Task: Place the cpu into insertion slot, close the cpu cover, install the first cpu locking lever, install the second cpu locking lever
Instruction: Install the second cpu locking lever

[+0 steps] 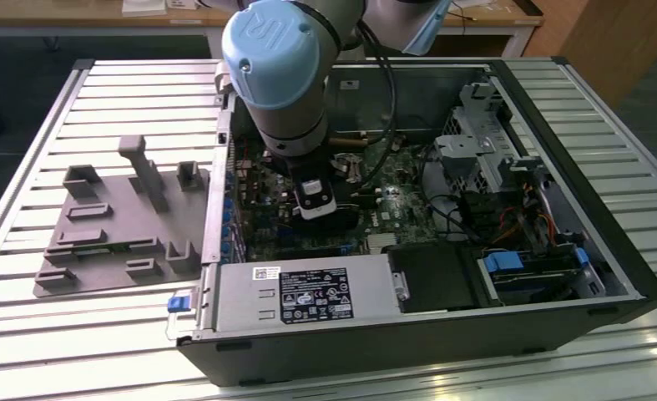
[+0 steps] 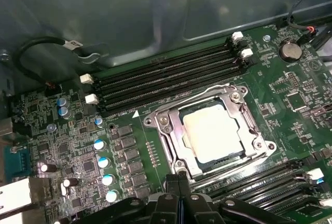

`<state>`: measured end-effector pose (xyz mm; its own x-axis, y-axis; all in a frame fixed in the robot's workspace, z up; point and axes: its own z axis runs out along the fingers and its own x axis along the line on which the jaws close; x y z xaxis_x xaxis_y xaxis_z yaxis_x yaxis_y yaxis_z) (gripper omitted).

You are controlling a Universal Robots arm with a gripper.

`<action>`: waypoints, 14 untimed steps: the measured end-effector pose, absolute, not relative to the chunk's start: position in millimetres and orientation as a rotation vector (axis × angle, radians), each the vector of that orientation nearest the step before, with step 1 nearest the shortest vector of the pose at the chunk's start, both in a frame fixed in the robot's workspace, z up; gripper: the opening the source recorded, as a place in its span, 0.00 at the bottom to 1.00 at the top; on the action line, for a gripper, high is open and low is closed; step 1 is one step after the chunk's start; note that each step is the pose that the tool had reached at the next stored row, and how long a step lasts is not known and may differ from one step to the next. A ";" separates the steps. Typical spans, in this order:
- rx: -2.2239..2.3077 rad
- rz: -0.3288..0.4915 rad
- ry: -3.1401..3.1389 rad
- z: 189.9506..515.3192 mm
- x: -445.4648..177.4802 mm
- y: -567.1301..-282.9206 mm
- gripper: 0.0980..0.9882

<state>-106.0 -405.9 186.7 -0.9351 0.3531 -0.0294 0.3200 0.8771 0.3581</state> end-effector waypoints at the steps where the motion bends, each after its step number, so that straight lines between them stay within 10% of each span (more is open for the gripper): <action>1: 0.531 0.539 2.952 186.0 -106.1 -405.8 0.01; 14: 0.531 0.538 2.952 201.9 -106.4 -405.8 0.01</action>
